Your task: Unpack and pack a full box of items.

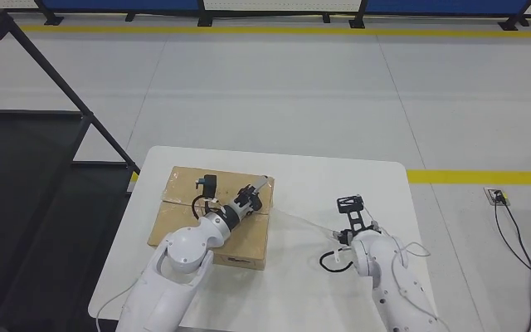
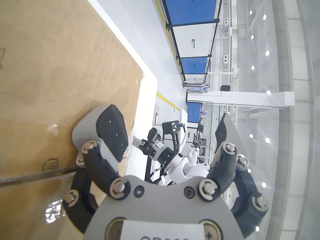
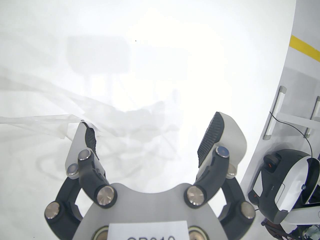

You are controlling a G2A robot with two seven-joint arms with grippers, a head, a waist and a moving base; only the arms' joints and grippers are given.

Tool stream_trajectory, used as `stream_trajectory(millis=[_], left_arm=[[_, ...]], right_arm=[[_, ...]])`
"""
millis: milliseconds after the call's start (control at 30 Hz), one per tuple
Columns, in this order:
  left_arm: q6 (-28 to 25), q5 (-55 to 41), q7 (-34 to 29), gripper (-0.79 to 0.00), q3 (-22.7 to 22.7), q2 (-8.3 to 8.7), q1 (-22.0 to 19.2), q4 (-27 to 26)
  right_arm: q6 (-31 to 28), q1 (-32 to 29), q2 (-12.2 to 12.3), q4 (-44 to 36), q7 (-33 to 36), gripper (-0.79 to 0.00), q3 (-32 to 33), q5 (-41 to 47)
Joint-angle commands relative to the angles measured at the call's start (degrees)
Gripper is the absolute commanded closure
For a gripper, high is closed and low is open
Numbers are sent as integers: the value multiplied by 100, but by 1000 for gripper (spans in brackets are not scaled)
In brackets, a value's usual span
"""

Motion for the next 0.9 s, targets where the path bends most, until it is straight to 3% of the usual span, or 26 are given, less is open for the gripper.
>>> stream_trajectory(millis=[0,867], left_arm=[[0,-6,-12,-785,-6,-3,-3,0],[-4,-29,-63,-785,-80,-50,6,58]], right_arm=[[25,-14,0,-12,-4,-785,44,40],[66,-415,45,-400,-333,-785,666,711]])
